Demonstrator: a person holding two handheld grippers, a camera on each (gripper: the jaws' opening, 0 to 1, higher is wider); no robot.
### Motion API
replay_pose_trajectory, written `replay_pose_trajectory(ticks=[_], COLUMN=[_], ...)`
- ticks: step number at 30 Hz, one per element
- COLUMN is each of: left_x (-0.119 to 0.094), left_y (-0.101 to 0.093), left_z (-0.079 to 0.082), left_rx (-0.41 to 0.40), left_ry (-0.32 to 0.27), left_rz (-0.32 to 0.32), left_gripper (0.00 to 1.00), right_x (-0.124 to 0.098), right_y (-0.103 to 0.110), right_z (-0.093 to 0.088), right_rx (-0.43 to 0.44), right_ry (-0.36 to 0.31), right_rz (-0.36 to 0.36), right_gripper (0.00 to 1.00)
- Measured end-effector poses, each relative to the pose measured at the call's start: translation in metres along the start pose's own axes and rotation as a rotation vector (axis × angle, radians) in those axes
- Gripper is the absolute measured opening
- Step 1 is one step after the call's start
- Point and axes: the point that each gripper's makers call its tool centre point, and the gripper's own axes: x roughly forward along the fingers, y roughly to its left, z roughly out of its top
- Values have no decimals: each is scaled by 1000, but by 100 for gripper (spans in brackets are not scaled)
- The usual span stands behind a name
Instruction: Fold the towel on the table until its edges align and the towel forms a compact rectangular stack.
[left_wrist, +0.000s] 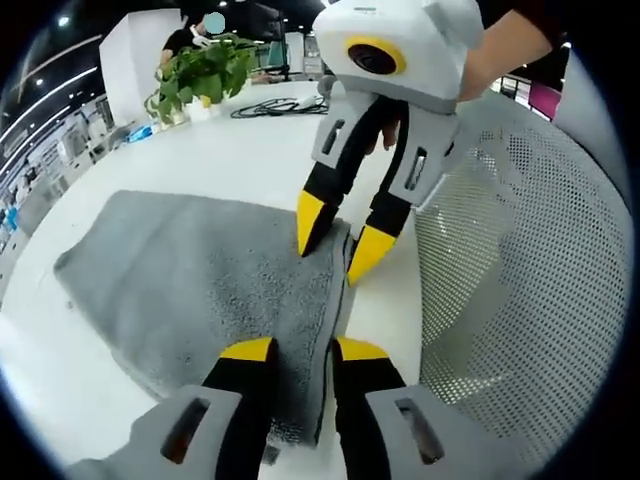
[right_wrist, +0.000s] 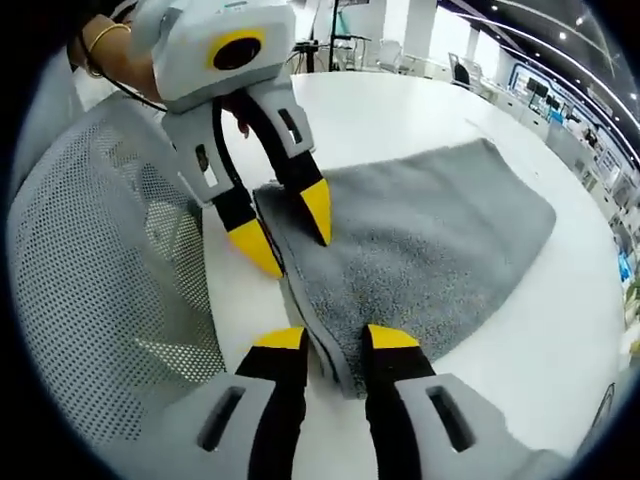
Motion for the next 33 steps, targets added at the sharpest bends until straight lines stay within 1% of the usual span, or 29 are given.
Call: replay_pose_trajectory(ticks=[2,3,5,7,9,10,11,12,13,15,17,18,22,24,26,29,30,33], left_x=[1,1,0,1,3,0,-1,2,3,2,2,1,3,2,2,0,0,-2], left_y=[3,3,2,4,6,3,2,5,5,6,9,6,11,11,12,12,12,12], left_z=[-2,-2,1,-1,-2,3,4,0,-1,-1,0,1,0,2,0,5,6,8], left_rx=[-15,-21,-30,-39,-53,-56,-56,-57,-55,-46,-8,-13,-19,-31,-84,-107,-107,-146], left_ry=[-8,-11,-16,-21,-26,-26,-25,-25,-24,-23,-15,-13,-8,3,26,47,47,38], left_rz=[3,3,3,4,5,6,9,11,12,22,50,43,33,17,2,-15,-19,-50], left_gripper=[22,22,21,20,20,20,20,20,19,18,14,14,11,8,7,6,5,5], right_x=[0,1,2,-1,1,2,3,1,-1,0,3,2,0,-1,-5,-7,-9,-17], right_y=[-1,-2,-3,-1,-5,-7,-8,-8,-8,-10,-11,-11,-12,-10,-7,-7,-7,-7], right_z=[0,-1,-2,1,-1,-2,-2,0,2,2,1,1,3,3,6,4,5,7], right_rx=[-3,-23,-94,-77,-79,-64,-42,-8,7,26,42,58,82,67,43,31,28,11], right_ry=[-3,-2,4,3,4,4,2,2,3,7,14,17,14,18,21,18,14,13], right_rz=[-5,-10,-27,-32,-50,-56,-60,-57,-52,-45,-37,-33,-28,-24,-17,-10,-12,-33], right_gripper=[18,17,15,14,11,10,9,8,8,7,7,7,7,8,9,10,9,9])
